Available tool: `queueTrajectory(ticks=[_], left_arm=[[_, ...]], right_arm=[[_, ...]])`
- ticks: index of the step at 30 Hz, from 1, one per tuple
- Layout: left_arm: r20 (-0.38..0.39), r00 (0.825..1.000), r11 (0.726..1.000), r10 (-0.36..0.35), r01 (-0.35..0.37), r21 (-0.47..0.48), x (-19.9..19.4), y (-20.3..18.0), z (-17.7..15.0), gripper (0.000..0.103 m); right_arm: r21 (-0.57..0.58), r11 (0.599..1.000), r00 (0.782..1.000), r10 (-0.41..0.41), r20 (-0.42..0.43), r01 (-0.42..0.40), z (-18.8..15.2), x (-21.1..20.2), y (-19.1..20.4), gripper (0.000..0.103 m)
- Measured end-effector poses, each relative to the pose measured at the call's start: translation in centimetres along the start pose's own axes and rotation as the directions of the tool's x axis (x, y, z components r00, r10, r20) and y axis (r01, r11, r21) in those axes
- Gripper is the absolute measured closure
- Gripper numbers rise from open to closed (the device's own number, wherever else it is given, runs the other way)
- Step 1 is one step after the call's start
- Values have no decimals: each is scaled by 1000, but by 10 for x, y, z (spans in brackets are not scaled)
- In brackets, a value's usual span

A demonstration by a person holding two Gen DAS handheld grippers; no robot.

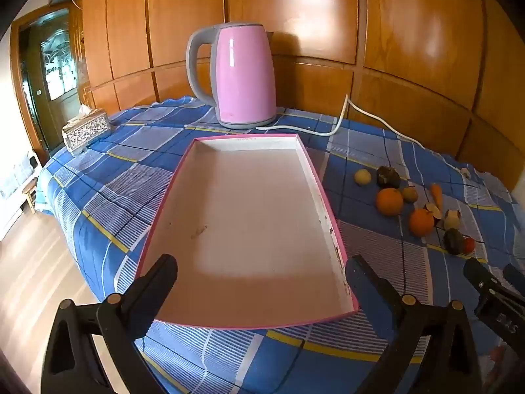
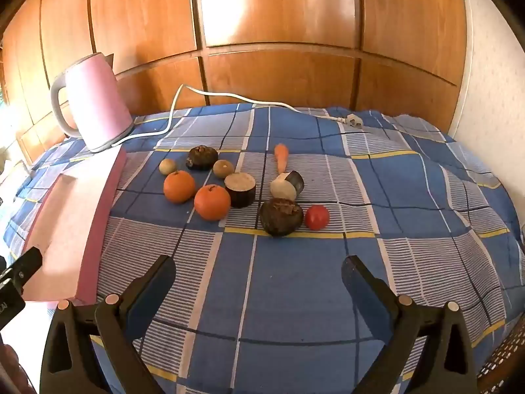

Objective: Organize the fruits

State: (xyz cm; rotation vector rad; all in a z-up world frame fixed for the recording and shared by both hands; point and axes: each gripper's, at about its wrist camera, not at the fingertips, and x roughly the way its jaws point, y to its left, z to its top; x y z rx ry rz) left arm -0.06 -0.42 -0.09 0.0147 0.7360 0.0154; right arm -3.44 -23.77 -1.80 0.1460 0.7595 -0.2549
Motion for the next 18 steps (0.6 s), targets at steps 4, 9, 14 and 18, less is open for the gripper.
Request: queueTrajectory(ticks=[4,9,14,18], left_arm=[[8,1000,1000,-13,13,-14,-1,2,-2,0],[5,1000,1000,-17,17,-14,-1,3,0,0],[8,1000,1000,-15,15,-23,-3,5,0,0],[10,1000,1000,-10,11,-23,-4,5,0,0]], right_arm=[[-32,999,1000,-22,16,23,-1,-4,8,0],[-28,1000,1000,1,16,-1,2,-8,7,0],[-41,999,1000,-5,29,7,3,-10,12,0],[-49,999,999,-5,35,7,2,-11,13,0]])
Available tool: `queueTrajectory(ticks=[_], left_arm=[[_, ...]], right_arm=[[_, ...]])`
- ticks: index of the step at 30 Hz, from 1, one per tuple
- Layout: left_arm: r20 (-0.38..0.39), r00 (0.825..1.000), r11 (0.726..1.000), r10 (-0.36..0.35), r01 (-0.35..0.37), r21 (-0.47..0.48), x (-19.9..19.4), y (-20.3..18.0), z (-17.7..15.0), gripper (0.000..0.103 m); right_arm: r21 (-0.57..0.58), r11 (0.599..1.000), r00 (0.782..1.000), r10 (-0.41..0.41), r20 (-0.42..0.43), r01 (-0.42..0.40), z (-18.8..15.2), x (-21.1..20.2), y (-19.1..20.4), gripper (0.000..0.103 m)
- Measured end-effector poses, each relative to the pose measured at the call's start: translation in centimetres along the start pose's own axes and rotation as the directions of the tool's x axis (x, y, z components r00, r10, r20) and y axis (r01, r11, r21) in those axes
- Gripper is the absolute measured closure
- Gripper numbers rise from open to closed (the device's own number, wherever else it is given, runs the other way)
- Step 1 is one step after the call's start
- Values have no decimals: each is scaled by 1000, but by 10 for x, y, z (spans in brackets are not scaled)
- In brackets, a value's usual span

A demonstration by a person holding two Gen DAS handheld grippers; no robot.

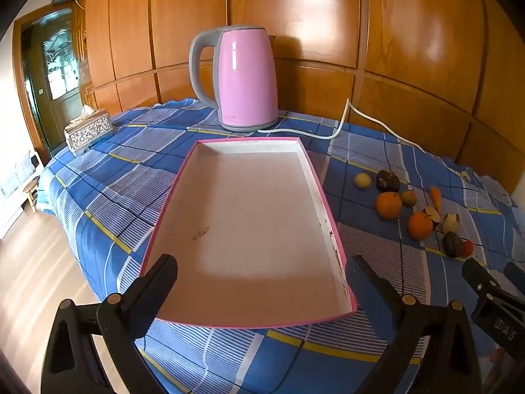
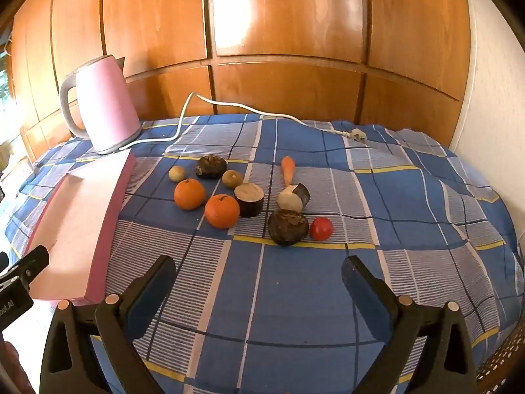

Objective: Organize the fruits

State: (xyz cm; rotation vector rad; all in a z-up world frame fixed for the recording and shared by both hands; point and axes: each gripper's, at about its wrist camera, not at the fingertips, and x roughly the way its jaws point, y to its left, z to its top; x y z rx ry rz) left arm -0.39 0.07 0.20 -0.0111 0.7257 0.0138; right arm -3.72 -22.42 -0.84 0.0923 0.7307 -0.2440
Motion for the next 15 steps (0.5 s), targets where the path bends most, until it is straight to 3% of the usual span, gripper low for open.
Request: queueTrajectory(ticks=[15], left_arm=[[-9,1000,999,4,-4,-35,3,8,2,0]], right_arm=[[-29,1000,1000,-8,10,8,1,-2,5,0]])
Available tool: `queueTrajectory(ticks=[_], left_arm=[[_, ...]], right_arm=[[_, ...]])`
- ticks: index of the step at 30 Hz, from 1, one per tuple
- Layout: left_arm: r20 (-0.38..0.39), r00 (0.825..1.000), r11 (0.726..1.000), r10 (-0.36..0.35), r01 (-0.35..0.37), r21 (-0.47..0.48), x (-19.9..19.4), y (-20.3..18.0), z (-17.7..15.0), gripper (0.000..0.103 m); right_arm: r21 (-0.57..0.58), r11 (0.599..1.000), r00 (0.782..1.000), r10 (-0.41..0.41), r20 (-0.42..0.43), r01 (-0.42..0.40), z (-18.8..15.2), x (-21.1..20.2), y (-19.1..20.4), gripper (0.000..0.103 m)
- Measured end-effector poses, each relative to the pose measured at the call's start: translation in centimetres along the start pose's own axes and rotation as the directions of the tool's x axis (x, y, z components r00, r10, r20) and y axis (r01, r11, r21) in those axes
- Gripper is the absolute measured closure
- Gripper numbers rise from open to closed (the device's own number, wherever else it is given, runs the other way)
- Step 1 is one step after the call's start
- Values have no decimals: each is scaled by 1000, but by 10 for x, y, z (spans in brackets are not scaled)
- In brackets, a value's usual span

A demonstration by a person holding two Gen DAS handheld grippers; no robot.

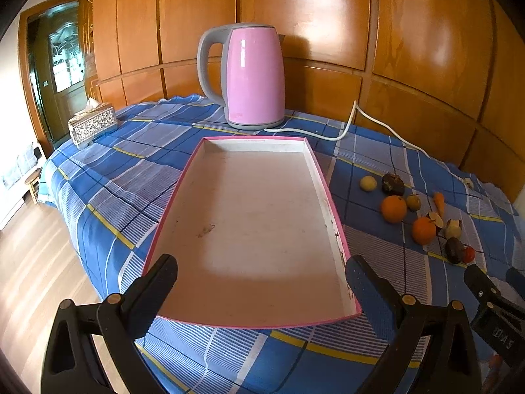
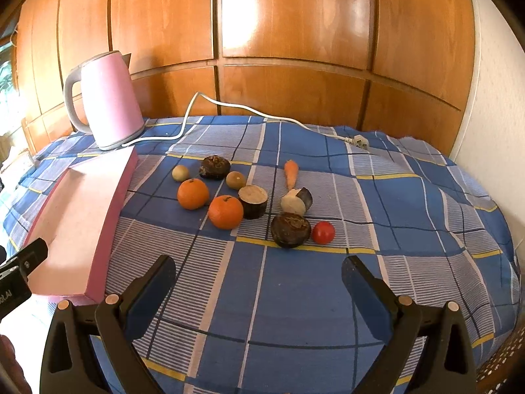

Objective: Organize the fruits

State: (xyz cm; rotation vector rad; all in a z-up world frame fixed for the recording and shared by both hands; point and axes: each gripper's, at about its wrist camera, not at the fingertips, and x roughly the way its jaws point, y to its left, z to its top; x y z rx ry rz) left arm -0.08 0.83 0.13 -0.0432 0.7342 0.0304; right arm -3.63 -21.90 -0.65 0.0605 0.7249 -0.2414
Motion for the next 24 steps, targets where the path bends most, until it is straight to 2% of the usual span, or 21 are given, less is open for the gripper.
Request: queueTrajectory(ticks=[24], left_arm=[[-8,1000,1000,-17,17,-14,-1,-1,1,0]], right_arm=[[-31,1000,1000,0,12,1,2,-5,7,0]])
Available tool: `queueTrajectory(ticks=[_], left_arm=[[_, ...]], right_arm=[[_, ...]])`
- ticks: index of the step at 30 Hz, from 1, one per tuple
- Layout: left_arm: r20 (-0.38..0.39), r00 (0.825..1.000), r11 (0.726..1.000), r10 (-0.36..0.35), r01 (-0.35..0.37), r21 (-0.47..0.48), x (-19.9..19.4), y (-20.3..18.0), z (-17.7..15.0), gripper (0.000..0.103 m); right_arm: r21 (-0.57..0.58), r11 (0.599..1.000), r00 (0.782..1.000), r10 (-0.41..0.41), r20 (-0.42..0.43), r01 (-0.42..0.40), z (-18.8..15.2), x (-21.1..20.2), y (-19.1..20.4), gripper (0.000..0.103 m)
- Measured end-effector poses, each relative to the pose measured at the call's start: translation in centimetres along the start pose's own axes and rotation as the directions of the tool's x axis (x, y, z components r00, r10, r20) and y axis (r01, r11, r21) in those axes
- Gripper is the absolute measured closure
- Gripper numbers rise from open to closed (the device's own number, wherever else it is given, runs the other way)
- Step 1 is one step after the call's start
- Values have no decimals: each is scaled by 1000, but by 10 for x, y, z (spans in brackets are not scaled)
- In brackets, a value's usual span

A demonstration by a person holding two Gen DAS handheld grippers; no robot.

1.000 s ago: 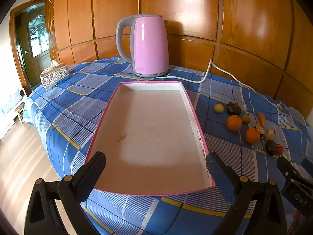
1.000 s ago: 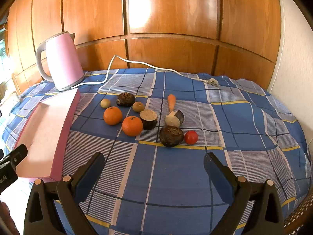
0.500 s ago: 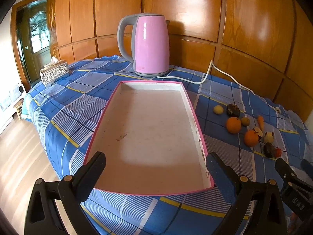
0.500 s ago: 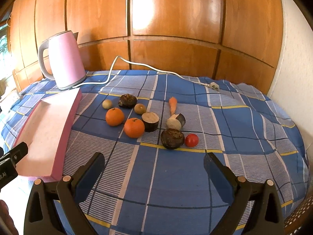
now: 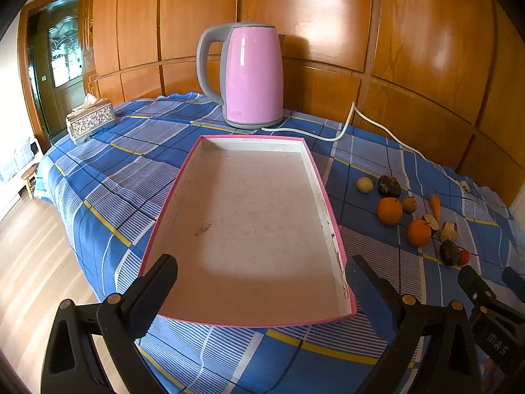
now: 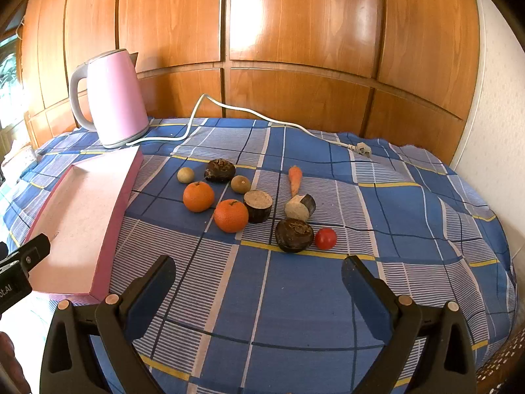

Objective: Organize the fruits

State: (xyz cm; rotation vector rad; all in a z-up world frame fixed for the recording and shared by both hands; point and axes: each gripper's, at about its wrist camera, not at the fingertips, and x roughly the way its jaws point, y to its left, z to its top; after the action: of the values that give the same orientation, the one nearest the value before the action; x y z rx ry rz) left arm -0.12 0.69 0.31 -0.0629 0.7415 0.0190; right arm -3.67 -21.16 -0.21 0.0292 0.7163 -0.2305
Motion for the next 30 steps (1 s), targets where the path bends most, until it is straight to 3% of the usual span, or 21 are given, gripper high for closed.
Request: queueTrajectory(ticks=[17,30], left_arm=[[-1,1000,1000,11,-11,10,0,-2,-1,0],[-10,1000,997,-3,4,75,-1,-22,-3,0]], right_arm=[[8,1000,1000,12,13,-12,3,0,-3,0],[41,999,1000,22,17,-23,1,4,-17,0]])
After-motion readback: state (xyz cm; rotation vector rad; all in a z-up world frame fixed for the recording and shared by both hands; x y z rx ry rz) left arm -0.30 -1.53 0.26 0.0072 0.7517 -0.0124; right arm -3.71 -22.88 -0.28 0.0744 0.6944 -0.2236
